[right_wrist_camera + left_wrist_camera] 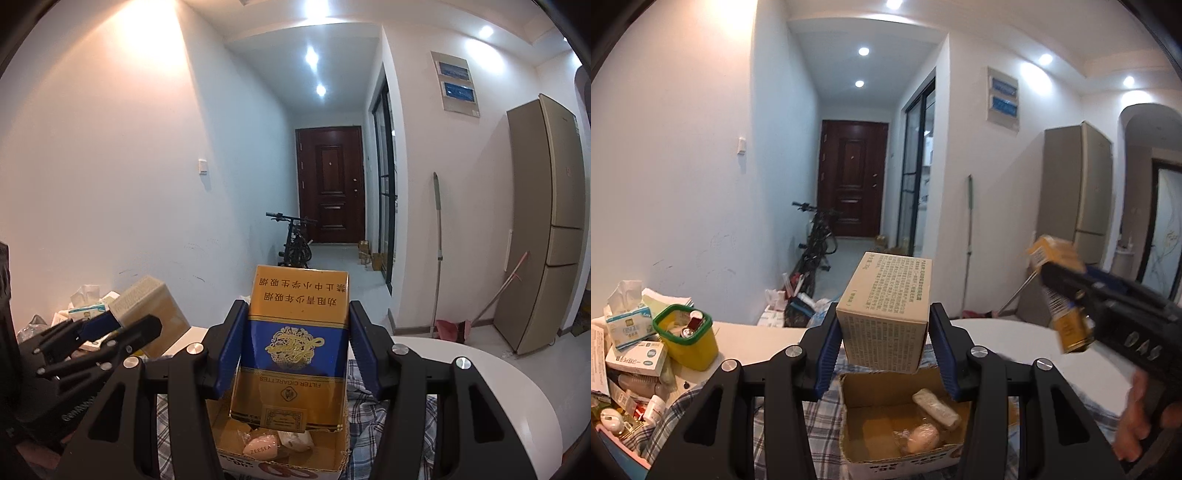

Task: Organize objects
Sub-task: 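Lower the white paper box into the cardboard box and open the left tool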

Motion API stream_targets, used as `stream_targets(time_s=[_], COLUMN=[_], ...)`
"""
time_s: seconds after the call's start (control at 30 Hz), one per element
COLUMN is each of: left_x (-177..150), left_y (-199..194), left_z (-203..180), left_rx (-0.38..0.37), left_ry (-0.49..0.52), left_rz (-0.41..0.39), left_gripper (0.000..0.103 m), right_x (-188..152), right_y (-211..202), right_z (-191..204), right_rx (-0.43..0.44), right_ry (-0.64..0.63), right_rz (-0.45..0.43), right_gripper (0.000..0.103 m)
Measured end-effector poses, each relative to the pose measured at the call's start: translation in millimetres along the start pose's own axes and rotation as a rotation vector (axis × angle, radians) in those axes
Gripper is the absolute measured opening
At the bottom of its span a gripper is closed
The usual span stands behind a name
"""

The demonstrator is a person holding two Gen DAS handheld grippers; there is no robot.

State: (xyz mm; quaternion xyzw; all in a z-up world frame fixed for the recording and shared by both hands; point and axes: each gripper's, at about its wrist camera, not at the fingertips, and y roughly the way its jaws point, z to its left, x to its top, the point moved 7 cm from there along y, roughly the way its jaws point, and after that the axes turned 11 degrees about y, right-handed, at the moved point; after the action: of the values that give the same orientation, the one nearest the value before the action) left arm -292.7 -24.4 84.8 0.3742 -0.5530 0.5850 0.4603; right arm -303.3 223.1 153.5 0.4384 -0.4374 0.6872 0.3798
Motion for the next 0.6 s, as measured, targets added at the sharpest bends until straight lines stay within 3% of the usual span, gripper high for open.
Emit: stream_targets(time_s=[0.33, 0.47, 0.6], left_x=[-37, -53, -67], left_y=[51, 66, 79], left_z=[-10, -17, -28], left_rx=[-0.064, -0.118, -0.112], left_ry=[0.011, 0.008, 0.054], left_rz=[0.155, 0.224, 0.279], left_gripper=[0.049, 0.049, 0.049], right_x=[-9, -19, -27], right_y=[37, 51, 56], right_z=[-25, -31, -36], right_rx=[-0.062, -0.052, -0.038], right_ry=[0.038, 0.059, 0.096], right_rz=[0.078, 0.141, 0.185], right_gripper=[0.053, 0.053, 0.053])
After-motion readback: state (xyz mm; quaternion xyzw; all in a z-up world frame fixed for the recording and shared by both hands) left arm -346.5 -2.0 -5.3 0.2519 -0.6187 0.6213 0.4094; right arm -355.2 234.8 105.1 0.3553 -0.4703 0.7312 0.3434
